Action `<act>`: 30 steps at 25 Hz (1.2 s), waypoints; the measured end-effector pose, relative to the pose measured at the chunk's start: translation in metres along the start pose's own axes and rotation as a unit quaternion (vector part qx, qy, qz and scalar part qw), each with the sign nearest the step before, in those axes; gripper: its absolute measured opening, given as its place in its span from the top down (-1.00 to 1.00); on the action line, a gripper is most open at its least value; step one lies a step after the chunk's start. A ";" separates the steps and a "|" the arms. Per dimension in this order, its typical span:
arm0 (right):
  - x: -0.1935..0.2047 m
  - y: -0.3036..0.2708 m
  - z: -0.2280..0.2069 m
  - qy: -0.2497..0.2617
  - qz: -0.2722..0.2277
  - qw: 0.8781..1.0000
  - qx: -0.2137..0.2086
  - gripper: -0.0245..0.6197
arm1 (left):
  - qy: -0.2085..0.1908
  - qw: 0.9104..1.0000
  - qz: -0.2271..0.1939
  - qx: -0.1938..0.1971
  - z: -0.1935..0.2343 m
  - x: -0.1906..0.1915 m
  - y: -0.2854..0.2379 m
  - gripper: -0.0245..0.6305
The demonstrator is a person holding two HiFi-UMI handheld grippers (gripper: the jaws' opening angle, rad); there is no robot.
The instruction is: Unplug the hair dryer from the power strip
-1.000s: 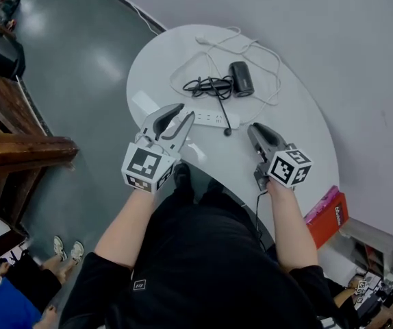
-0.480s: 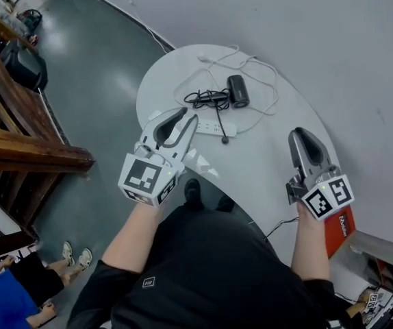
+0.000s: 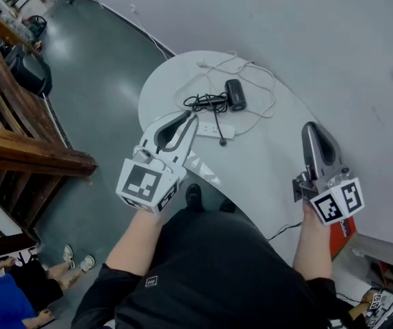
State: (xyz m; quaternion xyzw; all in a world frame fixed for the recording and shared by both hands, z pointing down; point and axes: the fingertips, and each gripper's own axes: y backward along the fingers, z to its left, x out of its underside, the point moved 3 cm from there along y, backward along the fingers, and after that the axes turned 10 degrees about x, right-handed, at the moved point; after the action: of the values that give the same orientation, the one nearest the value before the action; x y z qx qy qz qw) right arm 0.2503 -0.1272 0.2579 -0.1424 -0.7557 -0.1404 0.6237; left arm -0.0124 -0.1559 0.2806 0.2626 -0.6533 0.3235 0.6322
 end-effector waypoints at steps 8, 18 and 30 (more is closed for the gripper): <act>-0.007 -0.004 0.002 0.023 -0.003 1.000 0.001 0.81 | -0.003 1.000 -0.001 0.007 -0.001 -0.016 -0.007 0.79; -0.013 -0.002 -0.003 0.024 -0.016 0.999 0.018 0.81 | -0.007 1.000 0.011 -0.004 0.001 -0.014 -0.014 0.79; 0.001 -0.005 -0.003 0.034 -0.002 0.999 0.017 0.82 | 0.001 1.000 0.005 -0.009 0.010 -0.006 -0.016 0.80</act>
State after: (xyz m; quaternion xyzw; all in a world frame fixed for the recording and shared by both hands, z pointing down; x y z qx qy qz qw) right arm 0.2506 -0.1326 0.2588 -0.1260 -0.7366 -0.1337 0.6509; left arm -0.0066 -0.1745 0.2762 0.2536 -0.6571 0.3208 0.6333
